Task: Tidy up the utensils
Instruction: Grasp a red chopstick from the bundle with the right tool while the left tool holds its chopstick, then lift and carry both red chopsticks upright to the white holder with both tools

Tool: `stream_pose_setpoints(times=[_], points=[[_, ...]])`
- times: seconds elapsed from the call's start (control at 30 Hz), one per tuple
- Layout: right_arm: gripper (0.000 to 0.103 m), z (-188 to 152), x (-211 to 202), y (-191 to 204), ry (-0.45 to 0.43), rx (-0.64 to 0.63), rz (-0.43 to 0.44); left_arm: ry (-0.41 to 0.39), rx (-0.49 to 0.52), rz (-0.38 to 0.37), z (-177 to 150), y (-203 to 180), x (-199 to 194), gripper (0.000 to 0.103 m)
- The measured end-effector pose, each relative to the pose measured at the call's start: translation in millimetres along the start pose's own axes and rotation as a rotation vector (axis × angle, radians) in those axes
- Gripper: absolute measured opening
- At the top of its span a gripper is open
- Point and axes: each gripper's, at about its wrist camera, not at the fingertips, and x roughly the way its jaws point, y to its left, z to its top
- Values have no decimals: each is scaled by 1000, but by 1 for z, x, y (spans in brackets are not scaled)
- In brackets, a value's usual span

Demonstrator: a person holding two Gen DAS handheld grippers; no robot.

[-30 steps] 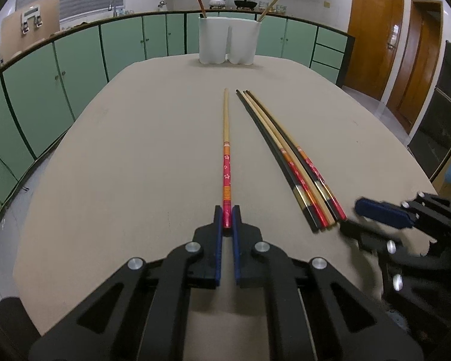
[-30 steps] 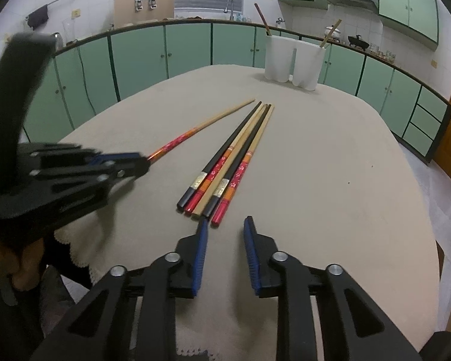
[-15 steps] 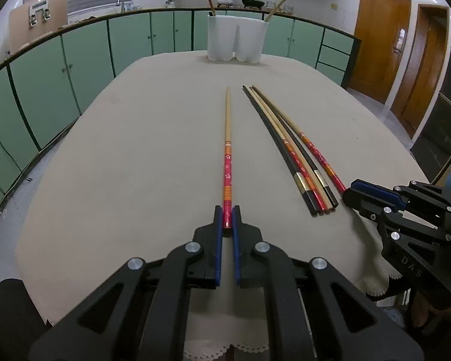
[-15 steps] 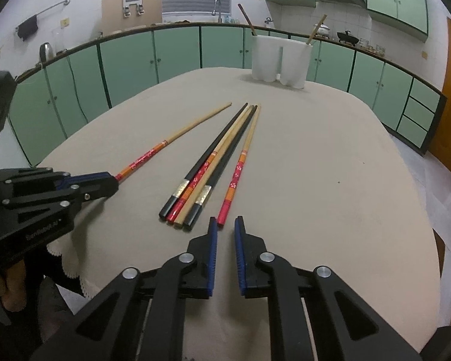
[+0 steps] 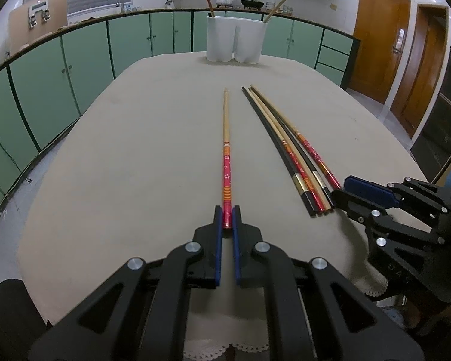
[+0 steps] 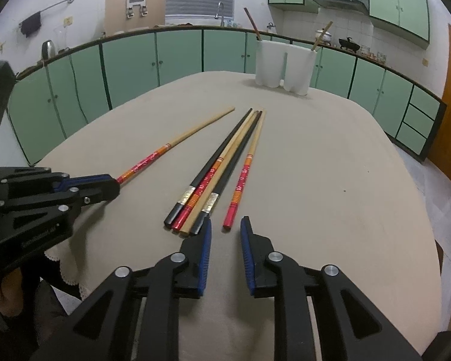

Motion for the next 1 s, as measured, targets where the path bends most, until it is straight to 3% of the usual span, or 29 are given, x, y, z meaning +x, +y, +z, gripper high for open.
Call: stream_pose_setpoints(times=[0.13, 0.2, 0.23, 0.37, 0.6, 0.77, 1.0], points=[[20, 3, 5, -3, -3, 18, -4, -1, 1, 3, 1, 0, 3, 5], [16, 3, 7, -6, -1, 34, -8, -6, 4, 6, 0, -1, 5, 5], [7, 3, 6, -6, 0, 38, -13, -10, 3, 4, 0, -1, 5, 5], [6, 5, 1, -20, 13, 98, -19, -20, -15, -6, 1, 2, 0, 5], [6, 27, -57, -47, -24, 176, -1, -28, -52, -25, 21, 5, -40, 5], [6, 65, -111, -60, -93, 144, 4, -51, -41, -27, 38, 4, -70, 5], [6, 123, -144, -76, -127, 114, 36, -116, -21, -38, 76, 9, -107, 5]])
